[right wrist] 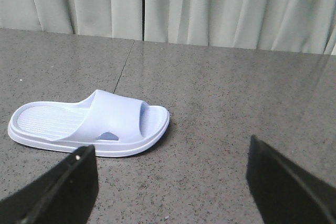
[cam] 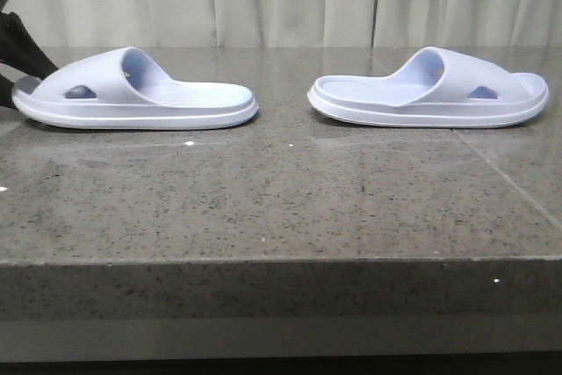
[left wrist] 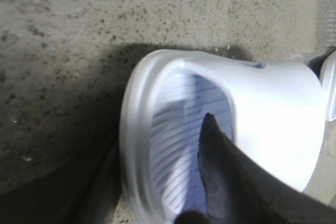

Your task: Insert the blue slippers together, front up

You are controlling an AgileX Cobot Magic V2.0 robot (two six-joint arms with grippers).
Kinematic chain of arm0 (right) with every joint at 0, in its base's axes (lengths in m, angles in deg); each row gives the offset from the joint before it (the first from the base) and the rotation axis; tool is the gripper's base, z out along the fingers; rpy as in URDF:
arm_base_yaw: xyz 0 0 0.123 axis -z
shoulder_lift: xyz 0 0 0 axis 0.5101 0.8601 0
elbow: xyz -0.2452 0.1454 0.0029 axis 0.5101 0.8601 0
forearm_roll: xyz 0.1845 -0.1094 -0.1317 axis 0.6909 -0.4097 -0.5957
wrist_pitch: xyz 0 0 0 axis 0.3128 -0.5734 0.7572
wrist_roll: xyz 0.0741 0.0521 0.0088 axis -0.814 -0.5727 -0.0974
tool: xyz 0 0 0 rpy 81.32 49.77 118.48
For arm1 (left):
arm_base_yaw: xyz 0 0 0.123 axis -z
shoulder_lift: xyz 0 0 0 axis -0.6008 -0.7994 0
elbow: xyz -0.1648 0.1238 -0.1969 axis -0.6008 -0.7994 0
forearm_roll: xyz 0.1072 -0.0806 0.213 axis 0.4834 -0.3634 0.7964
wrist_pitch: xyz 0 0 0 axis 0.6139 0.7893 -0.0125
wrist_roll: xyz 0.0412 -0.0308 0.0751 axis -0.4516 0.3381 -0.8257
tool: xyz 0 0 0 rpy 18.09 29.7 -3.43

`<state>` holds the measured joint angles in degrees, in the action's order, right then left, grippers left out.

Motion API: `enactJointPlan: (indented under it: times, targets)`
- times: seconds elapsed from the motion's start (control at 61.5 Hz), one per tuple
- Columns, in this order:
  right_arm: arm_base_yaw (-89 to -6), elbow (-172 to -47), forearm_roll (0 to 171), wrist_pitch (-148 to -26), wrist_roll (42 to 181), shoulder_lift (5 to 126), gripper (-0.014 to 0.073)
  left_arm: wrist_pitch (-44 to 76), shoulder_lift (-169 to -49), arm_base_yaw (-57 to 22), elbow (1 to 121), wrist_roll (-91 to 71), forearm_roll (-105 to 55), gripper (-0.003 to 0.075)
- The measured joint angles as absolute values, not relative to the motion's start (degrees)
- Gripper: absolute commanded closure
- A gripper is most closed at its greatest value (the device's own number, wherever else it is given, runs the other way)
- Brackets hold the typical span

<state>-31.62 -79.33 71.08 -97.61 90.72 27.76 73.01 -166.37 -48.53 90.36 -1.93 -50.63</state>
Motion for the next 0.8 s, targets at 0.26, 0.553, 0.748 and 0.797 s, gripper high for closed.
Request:
enactJointPlan:
  times: [0.26, 0.553, 0.748, 0.797]
  targets:
    - [-31.62, -79.33, 71.08, -97.61, 90.72, 27.76, -0.0008, 72.94, -167.17, -48.38, 90.02, -3.04, -54.56, 0.0512]
    - [-31.62, -79.33, 71.08, -97.61, 90.72, 27.76, -0.0008, 72.59, -167.66, -48.34, 89.89, -3.39, -57.25, 0.0739]
    - [-31.62, -79.33, 71.08, -97.61, 90.72, 27.76, -0.0008, 72.47, -167.8, -48.21, 89.41, -3.39, -61.9, 0.0739]
    - [-31.62, -79.33, 71.08, -97.61, 90.72, 27.76, -0.0008, 72.36, -167.8, -48.11, 89.41, -3.39, -62.98, 0.0739]
